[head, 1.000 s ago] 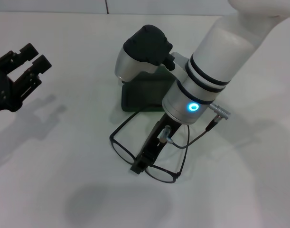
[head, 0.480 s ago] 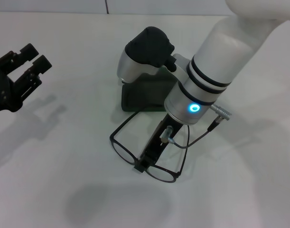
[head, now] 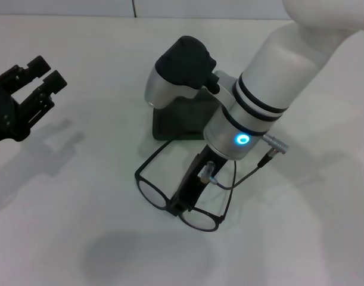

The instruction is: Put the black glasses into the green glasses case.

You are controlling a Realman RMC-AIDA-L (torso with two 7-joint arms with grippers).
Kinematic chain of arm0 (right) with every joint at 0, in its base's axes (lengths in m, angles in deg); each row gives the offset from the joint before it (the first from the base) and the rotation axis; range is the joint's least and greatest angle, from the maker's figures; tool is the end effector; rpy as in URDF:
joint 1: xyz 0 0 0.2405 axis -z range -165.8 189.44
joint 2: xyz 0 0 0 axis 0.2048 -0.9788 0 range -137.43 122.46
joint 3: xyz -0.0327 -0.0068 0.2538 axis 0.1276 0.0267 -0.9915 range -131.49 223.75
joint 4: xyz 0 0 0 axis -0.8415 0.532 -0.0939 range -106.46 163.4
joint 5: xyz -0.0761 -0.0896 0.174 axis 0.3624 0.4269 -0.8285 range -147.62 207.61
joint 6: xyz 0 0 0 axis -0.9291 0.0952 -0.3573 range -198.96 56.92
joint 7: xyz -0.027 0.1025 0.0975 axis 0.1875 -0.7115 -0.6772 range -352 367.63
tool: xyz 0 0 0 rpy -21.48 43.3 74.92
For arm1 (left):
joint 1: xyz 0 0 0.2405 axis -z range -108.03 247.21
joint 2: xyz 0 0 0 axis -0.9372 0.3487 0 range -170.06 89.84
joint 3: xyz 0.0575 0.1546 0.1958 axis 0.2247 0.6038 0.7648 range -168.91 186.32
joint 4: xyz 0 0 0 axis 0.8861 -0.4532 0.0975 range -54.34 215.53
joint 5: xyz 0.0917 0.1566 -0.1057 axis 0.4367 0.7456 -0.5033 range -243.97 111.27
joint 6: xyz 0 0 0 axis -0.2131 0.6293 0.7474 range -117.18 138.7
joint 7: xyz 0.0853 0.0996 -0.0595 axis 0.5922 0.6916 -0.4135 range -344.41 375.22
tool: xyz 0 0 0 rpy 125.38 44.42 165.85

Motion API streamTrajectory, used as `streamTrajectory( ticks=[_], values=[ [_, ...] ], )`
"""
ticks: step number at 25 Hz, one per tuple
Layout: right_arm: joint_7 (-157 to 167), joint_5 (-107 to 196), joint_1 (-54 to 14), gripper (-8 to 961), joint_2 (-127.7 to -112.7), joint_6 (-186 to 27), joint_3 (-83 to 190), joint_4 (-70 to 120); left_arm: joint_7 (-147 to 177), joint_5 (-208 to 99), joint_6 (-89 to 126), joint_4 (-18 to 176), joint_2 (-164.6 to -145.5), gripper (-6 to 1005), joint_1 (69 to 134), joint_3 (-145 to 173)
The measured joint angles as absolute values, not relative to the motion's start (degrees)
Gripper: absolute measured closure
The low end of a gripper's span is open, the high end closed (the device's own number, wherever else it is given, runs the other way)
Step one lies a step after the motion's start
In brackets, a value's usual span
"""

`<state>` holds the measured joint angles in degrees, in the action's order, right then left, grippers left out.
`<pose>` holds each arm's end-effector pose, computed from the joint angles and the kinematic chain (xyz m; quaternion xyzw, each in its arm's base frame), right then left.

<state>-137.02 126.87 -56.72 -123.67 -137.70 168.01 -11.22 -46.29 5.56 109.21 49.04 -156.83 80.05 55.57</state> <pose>0.0628 0.3376 -0.1426 0.9628 -0.2073 0.1661 0.0501 -0.3086 0.2524 0.0585 -0.8076 -0.1830 -0.4665 0.3109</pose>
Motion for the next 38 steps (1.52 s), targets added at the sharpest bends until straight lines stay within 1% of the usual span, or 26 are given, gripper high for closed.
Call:
streamTrajectory(
  ticks=[6,12,17,20,28,33,38],
  values=[
    [-136.73,126.97,-53.77,832,-123.68,-137.30,167.53,-15.64,-46.40,6.16,109.19,49.04,-156.83,562,80.03,55.37],
    [-137.29,129.36,-47.96,861,-123.68,-136.01,167.48,-25.21,-46.67,5.78,109.36,49.05,-156.66,563,79.40,55.35],
    [-137.37,132.81,-40.45,904,-123.67,-136.50,167.26,-34.77,-46.91,5.69,110.01,49.73,-156.78,563,79.32,52.67],
    [-135.40,134.26,-35.23,903,-123.66,-137.18,166.49,-39.90,-47.05,5.59,111.43,51.38,-156.82,564,79.35,50.09],
    [-117.43,130.81,-15.91,907,-123.46,-146.27,156.75,-48.78,-47.80,3.35,114.80,52.67,-157.94,565,80.01,48.03],
    [-100.23,125.10,-8.77,913,-123.57,-154.55,149.74,-48.40,-50.90,1.79,116.77,52.66,-158.76,566,80.73,48.02],
    [-82.80,116.23,-5.55,915,-123.44,-165.19,140.74,-43.41,-53.72,1.60,117.66,52.66,-159.61,567,82.84,48.29]
  ],
)
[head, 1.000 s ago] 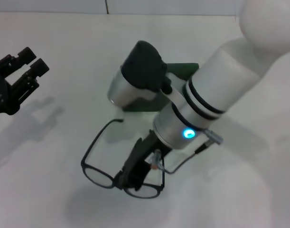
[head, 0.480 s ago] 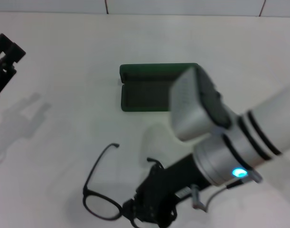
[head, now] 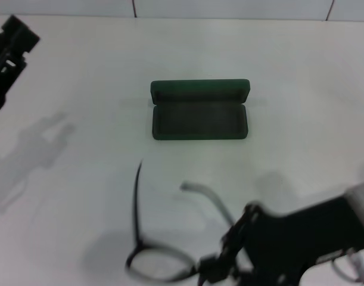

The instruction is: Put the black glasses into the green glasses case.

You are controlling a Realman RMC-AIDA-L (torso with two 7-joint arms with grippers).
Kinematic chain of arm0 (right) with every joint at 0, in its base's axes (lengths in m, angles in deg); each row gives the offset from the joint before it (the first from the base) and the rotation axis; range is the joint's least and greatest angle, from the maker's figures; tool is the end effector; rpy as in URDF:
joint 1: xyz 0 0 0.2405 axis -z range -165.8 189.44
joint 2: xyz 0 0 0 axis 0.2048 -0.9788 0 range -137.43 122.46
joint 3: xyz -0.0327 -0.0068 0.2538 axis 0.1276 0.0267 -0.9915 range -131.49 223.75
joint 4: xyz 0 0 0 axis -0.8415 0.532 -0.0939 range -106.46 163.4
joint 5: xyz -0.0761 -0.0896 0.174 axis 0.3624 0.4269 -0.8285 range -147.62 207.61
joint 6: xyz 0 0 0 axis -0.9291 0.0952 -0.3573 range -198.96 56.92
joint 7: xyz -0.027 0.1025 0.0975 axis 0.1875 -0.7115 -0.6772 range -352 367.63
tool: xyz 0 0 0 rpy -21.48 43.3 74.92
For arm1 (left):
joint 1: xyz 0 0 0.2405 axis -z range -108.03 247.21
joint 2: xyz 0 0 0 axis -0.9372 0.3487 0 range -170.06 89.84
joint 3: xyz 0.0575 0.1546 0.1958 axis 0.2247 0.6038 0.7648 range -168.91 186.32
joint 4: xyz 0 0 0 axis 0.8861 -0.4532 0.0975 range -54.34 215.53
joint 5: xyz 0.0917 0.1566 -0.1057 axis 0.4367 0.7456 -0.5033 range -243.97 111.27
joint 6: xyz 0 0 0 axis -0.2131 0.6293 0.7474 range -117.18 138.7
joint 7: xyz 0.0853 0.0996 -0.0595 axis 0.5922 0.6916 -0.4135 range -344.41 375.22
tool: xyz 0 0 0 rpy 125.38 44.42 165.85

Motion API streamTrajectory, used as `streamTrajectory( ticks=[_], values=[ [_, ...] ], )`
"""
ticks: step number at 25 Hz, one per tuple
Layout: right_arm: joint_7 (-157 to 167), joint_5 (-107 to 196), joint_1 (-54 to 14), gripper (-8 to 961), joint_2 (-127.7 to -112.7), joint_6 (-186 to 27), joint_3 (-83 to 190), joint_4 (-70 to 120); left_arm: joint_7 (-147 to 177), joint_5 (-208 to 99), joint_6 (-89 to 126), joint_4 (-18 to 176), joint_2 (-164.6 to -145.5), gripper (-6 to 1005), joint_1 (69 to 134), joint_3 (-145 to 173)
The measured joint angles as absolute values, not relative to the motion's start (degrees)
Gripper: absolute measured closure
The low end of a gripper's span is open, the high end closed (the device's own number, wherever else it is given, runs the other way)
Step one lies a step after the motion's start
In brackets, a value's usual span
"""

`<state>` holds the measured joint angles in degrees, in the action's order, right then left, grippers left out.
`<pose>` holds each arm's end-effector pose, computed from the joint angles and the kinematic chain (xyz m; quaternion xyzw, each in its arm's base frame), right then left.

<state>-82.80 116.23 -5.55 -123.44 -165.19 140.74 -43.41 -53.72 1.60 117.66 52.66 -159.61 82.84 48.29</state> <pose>0.1453 0.2345 -0.0372 0.9621 0.0025 -0.2327 0.1422 -0.2885 0.2506 0.0658 -0.7357 -0.1982 -0.5835 0.2811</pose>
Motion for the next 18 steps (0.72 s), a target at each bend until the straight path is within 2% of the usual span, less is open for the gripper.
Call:
streamTrajectory(
  ticks=[7,18],
  values=[
    [-73.15,113.53,-6.23,916,-123.25,-171.43,127.15,-35.53,-53.73,2.38,120.77,53.12,-159.52,577,86.47,55.42],
    [-67.85,111.38,-11.37,916,-123.21,-173.37,123.24,-27.42,-51.67,2.45,119.12,54.31,-159.67,807,94.93,69.42]
  ],
)
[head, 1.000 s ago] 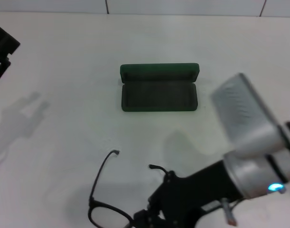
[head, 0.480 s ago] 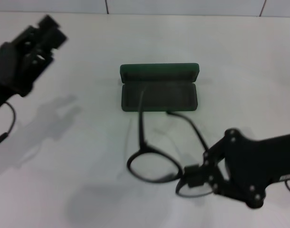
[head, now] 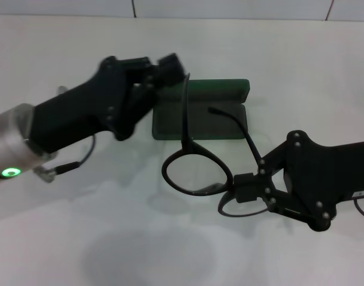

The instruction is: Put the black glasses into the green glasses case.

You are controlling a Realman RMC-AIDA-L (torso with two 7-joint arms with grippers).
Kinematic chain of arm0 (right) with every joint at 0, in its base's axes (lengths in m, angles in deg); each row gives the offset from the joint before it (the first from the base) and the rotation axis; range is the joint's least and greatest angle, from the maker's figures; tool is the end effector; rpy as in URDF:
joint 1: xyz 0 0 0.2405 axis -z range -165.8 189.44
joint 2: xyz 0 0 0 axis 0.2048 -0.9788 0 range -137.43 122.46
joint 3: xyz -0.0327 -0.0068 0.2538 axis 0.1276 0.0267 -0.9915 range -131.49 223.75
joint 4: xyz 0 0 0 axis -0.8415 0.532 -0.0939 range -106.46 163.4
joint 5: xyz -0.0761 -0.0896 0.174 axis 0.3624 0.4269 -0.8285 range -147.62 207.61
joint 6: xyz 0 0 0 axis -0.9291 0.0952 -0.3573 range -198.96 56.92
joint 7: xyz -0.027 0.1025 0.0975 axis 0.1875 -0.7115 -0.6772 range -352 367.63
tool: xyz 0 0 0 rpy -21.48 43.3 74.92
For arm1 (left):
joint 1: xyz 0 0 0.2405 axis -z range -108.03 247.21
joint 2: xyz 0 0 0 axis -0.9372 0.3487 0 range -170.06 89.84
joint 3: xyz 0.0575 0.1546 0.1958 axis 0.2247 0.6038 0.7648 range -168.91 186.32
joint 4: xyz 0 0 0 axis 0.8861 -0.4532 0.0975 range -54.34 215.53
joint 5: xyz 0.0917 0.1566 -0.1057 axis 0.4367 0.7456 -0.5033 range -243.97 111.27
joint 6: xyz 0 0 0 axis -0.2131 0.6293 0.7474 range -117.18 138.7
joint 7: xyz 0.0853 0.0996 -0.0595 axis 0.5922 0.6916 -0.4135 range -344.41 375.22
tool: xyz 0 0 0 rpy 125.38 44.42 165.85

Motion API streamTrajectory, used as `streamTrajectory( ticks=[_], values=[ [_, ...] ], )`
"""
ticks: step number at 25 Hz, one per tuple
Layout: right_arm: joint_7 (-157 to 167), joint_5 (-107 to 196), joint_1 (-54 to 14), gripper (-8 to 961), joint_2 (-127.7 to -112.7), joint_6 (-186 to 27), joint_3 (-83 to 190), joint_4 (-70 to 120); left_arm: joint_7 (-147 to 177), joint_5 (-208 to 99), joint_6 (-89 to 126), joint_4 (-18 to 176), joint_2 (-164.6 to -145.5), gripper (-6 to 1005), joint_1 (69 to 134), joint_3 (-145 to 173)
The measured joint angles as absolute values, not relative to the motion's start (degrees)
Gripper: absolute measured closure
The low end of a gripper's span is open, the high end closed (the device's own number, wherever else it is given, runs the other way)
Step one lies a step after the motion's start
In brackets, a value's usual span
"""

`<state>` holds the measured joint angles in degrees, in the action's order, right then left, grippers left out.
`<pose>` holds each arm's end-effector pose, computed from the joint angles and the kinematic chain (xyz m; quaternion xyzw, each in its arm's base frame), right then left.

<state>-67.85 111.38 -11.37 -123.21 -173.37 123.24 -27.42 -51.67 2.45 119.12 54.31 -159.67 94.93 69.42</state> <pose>0.1673 0.2753 0.0034 0.9382 0.0347 -0.3391 0.0606 -0.2057 0.2795 0.0053 -0.8242 -0.1160 -0.5517 0.0537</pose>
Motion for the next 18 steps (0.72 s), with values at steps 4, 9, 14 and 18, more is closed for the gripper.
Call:
streamTrajectory(
  ticks=[4,9,14,18],
  values=[
    [-66.94,110.79,-12.54,916,-123.23,-173.91,122.99,-26.45,-51.46,2.81,116.66,56.01,-159.62,885,97.03,70.76],
    [-66.03,109.90,-12.58,916,-123.19,-174.44,122.70,-26.36,-51.55,3.06,115.95,56.30,-159.63,949,97.57,70.84],
    [-65.44,109.37,-12.32,916,-123.21,-174.64,122.04,-26.33,-51.85,3.88,115.93,56.36,-159.71,960,97.72,71.16],
    [-65.20,109.02,-12.03,916,-123.25,-174.64,122.03,-26.08,-51.96,4.07,116.05,56.41,-159.73,960,97.97,73.08]
  ],
)
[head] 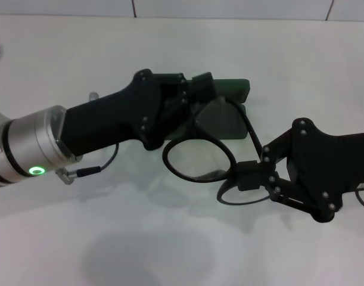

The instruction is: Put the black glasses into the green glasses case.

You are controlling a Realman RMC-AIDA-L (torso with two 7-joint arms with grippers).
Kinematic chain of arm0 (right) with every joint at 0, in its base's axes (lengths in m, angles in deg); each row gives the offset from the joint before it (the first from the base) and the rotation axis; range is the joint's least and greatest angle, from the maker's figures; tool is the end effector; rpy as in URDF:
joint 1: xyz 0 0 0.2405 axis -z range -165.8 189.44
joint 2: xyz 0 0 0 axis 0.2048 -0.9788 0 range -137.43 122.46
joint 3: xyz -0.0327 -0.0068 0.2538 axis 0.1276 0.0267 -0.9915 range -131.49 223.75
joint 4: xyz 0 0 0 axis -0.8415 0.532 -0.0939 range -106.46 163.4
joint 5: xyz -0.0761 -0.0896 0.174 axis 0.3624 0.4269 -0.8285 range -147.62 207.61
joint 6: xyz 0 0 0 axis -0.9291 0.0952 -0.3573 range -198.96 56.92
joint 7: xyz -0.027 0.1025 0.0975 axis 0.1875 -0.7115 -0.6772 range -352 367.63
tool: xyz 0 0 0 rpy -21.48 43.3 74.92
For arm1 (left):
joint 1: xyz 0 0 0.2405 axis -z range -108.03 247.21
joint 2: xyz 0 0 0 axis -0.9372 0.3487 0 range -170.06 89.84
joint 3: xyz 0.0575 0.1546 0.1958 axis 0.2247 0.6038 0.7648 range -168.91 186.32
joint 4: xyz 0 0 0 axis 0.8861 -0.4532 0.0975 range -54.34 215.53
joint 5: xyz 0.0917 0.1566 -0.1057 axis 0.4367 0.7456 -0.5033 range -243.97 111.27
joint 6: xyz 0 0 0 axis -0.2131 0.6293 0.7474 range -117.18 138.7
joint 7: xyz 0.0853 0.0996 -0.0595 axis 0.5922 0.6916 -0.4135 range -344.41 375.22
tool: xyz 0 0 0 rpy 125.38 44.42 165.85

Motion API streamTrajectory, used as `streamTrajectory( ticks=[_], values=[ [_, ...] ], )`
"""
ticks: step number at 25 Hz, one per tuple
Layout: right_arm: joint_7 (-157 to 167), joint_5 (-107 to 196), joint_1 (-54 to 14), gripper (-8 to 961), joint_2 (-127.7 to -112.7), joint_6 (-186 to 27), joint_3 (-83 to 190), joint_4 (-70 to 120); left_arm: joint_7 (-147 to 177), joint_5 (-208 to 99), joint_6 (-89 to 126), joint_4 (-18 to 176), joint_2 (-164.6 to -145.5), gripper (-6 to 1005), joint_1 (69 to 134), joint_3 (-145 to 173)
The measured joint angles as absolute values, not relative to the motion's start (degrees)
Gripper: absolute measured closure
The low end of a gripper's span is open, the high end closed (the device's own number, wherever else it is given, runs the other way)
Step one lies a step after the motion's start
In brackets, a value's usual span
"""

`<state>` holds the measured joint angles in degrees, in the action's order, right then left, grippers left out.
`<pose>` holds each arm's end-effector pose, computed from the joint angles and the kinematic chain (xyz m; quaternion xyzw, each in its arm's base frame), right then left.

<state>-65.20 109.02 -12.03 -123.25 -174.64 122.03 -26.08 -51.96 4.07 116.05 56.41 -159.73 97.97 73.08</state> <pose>0.1637 0.2775 0.0091 0.9277 0.0541 -0.3659 0.0505 -0.1959 0.2859 -0.0143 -0.8440 -0.1284 -0.5203 0.0195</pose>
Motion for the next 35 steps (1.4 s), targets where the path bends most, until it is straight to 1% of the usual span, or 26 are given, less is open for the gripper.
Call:
streamTrajectory(
  ticks=[35],
  values=[
    [-61.44,104.81,-11.90,917,-123.16,-177.33,119.84,-20.33,-52.14,5.14,117.46,56.43,-159.57,958,98.19,76.39]
  ],
)
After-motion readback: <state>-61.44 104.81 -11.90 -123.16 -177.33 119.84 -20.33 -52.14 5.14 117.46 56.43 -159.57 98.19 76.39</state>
